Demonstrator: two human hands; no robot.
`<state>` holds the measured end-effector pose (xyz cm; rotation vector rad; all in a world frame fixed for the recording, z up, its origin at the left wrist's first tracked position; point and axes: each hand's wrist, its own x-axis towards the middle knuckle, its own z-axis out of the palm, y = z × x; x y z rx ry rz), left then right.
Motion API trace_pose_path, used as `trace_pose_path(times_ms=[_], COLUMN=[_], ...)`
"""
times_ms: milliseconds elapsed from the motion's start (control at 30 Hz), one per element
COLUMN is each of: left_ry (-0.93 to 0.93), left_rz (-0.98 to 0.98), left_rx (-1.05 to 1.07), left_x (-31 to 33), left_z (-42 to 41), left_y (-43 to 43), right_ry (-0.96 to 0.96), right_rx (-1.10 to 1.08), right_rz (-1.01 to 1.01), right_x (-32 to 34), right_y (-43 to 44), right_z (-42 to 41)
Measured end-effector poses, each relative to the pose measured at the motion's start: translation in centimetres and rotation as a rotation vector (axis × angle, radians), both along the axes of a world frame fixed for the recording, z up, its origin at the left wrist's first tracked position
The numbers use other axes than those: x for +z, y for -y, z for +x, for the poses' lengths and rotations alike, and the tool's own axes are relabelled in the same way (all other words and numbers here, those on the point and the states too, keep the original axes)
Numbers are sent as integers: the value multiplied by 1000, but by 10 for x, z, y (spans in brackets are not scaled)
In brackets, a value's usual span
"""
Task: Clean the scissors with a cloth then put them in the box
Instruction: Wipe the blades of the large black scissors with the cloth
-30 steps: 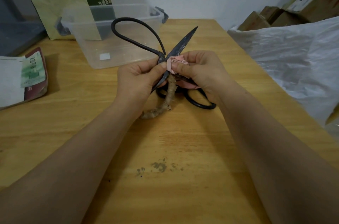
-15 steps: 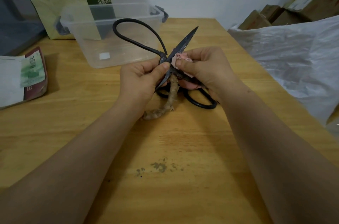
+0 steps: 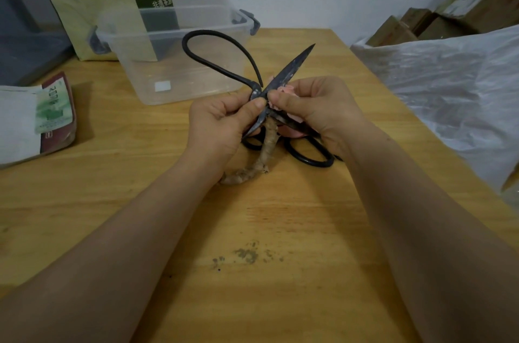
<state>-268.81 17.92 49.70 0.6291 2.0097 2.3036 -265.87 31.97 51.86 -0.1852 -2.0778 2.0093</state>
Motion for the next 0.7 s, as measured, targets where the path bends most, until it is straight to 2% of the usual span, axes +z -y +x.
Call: trace_pose_path(times_ms=[167,333,500,600,700], left_ry=[-2,-25,-28,-29,-25], left_rz=[-28,-52,-81,-90,-85], left_rx=[7,6,16,14,-3], left_x=[2,2,-1,0,1], left_z=[-1,1,-1,-2,-1], left_y=[-2,-3,-1,-1,-3], right_ry=[-48,-115,36,26,-28], right_rx=[-82,-128,-51,-75,-196], right_rz=[-48,-177,-3,-48,-125], right_x=[1,5,8,9,8], right_y=[3,0,-1,0,-7], right_z=[1,0,9,7,2])
